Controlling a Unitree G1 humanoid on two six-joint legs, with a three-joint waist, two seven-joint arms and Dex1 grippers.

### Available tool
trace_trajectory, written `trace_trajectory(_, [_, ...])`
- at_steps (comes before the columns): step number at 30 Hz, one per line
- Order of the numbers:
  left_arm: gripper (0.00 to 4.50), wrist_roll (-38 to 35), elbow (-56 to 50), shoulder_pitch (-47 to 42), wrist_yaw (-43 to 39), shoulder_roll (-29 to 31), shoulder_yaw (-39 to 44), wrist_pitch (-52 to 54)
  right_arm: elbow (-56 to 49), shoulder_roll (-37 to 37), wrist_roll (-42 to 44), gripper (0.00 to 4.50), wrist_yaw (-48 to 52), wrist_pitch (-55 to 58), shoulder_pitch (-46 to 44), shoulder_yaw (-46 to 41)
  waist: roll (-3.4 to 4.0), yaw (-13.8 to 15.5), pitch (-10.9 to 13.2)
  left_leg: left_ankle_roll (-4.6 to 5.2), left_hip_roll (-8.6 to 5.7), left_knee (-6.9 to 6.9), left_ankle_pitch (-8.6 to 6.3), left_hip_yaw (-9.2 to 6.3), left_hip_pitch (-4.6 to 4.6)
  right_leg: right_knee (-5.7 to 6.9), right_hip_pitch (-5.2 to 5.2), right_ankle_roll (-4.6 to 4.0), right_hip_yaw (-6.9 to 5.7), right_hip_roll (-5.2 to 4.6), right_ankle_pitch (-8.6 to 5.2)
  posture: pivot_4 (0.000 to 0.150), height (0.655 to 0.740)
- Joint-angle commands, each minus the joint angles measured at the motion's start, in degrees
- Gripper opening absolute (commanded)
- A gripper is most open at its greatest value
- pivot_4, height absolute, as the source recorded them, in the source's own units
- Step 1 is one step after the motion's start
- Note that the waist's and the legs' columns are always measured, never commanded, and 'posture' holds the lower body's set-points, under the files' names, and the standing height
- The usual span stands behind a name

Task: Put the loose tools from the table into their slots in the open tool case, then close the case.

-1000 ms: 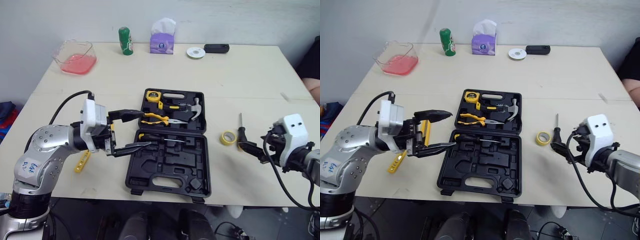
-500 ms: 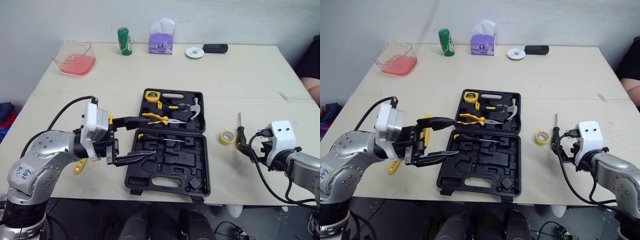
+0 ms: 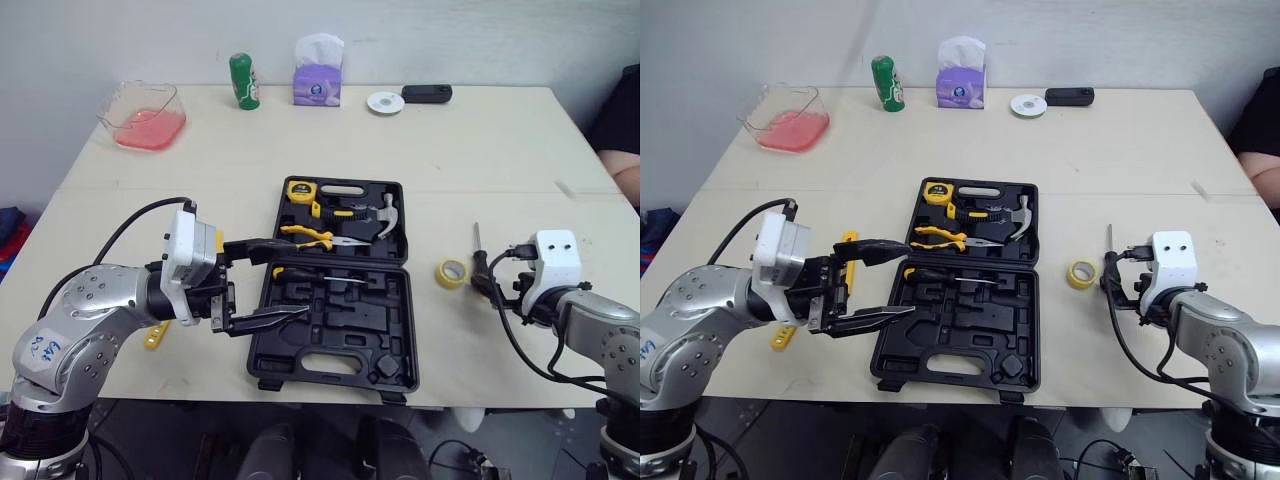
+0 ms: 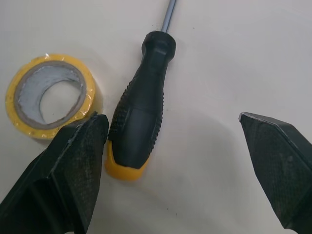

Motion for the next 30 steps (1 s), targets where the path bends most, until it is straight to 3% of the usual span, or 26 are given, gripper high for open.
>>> trace_trajectory(1, [4.45,0.0,-0.8,0.1,-0.4,0.6,1.0,-0.7,-0.6,0.5,-1.6,4.50,0.2,0.0,-1.0,-0.1,0.00,0.0,0.0,0.00,0.00,0.00,0.00,0.01,-0.01,0.00,-0.01,0.00,0.01,0.00,0.00,0.150,0.7400])
trace_trajectory(4, [4.45,0.2,-0.5,-0.1,-1.1,1.1,1.0,-0.7,0.1,1.1,-2.5,4.50,0.7,1.0,-1.4,1.0,0.00,0.0,0.0,0.00,-0.01,0.00,0.00,0.02,-0.01,0.00,-0.01,0.00,0.02,-0.01,0.00,0.150,0.7400])
trace_trajectory(7, [4.50,-2.2,-1.1,-0.4,-1.9,2.3,0.7,1.8,1.4,2.7,-3.6,3.72,0.2,1.6,-1.6,-0.2,0.00,0.0,0.0,0.00,0.00,0.00,0.00,0.02,0.00,0.01,-0.01,0.00,0.02,0.00,0.00,0.150,0.7400])
trace_trajectory(12, [4.50,-1.3,-0.3,-0.5,-2.9,2.5,0.8,1.1,1.8,3.3,-5.1,1.22,1.5,-0.1,-1.0,1.1,-0.05,0.0,0.0,0.01,-0.01,0.00,0.00,0.03,0.00,0.02,-0.01,0.00,0.03,-0.01,0.00,0.150,0.7400])
trace_trajectory(13, [4.50,-1.0,-0.1,-0.5,-3.2,2.6,0.8,0.8,1.8,3.4,-5.4,1.03,1.7,-0.5,-0.7,1.2,-0.07,0.0,0.0,0.01,-0.01,0.00,0.00,0.03,0.01,0.02,-0.01,0.00,0.03,-0.01,0.00,0.150,0.7400])
trace_trajectory(24, [4.50,-4.8,2.7,-3.4,-0.7,-0.3,4.7,1.0,0.8,4.2,-11.8,1.03,2.8,-15.3,3.3,1.3,-0.15,0.0,-0.1,0.03,-0.05,0.00,0.01,0.04,0.01,0.05,-0.01,0.02,0.06,-0.04,0.01,0.150,0.7400])
trace_trajectory(30, [4.50,-3.0,4.2,-2.0,-5.1,1.2,4.0,-0.8,5.2,-6.0,-11.9,1.03,15.7,-21.4,-1.9,3.7,-0.09,-0.2,0.0,0.03,-0.05,0.00,0.01,0.13,0.01,0.05,-0.06,0.02,0.10,-0.02,0.01,0.150,0.7400])
